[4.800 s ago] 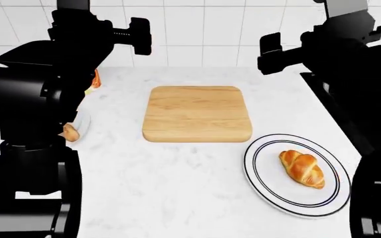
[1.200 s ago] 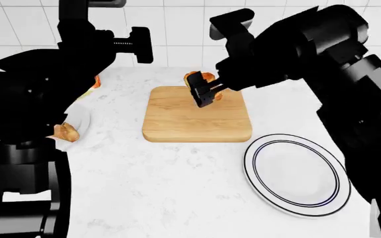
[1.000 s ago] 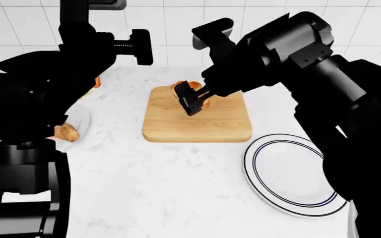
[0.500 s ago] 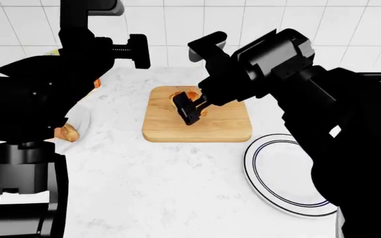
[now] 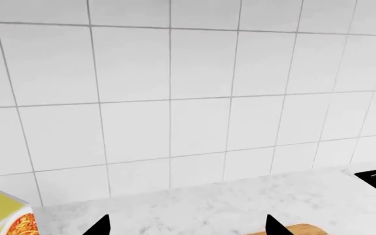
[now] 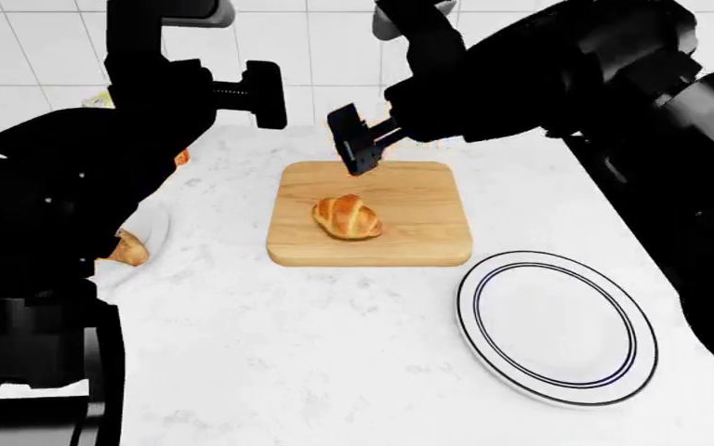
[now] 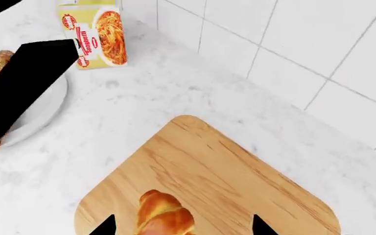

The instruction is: From the different types of pastries on the counter, select a croissant and place it on the cutting board. Then retrieve a jar of jam from the cabinet and place it alongside the croissant on the cutting board.

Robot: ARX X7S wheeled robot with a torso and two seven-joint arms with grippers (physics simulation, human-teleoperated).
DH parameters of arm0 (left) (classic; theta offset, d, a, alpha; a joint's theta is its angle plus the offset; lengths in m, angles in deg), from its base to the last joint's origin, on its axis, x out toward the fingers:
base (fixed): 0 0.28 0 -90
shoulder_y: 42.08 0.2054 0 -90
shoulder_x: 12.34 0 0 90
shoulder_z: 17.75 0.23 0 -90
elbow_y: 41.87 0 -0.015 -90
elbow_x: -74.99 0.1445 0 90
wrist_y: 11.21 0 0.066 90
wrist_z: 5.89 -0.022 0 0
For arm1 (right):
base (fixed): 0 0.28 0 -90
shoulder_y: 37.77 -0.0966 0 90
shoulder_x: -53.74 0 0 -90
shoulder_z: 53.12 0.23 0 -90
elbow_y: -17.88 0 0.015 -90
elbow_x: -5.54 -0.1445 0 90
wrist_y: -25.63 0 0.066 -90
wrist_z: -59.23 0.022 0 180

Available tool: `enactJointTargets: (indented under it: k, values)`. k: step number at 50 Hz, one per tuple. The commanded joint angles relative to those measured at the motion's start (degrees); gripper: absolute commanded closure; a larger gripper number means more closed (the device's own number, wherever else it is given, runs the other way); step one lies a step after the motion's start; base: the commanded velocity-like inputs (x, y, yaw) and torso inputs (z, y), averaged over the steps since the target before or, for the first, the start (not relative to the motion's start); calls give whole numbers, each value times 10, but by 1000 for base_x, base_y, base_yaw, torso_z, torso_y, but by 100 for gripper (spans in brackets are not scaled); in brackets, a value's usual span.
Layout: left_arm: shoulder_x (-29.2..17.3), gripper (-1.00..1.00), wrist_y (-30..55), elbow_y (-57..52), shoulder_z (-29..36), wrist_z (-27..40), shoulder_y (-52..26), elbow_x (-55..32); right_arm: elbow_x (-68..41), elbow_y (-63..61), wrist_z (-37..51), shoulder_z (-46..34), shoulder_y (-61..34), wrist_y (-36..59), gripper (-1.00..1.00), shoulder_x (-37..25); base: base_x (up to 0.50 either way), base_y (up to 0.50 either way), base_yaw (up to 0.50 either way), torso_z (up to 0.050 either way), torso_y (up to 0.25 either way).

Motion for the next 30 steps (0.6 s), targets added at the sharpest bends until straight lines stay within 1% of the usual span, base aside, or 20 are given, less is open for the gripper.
enactJointTargets:
  k: [1,4,7,11,15,19,25,30]
  values:
    - [-5,-100,38,-99,5,18,17,-16,-134,-342,267,119,-47,22,-100,-198,0,0,0,0,0]
    - [-4,-100,47,-114,7,23,17,-17,-160,-413,320,156,-59,5,-100,-242,0,0,0,0,0]
    - [-4,-100,50,-123,8,25,19,-20,-160,-461,350,186,-72,-20,-100,-271,0,0,0,0,0]
    - [-2,-100,50,-124,5,27,20,-23,-157,-497,374,223,-83,-56,-100,-300,0,0,0,0,0]
    - [0,-100,52,-117,4,28,17,-25,-148,-510,393,248,-107,-76,-100,-313,0,0,0,0,0]
    - [4,-100,59,-130,-27,32,20,-42,-126,-544,434,275,-113,-111,-100,-332,0,0,0,0,0]
    - [15,-100,107,-179,-87,57,29,-78,-98,-584,502,293,-100,-146,-100,-356,0,0,0,0,0]
    - [19,-100,127,-202,-99,60,36,-96,-93,-603,541,305,-102,-154,-100,-368,0,0,0,0,0]
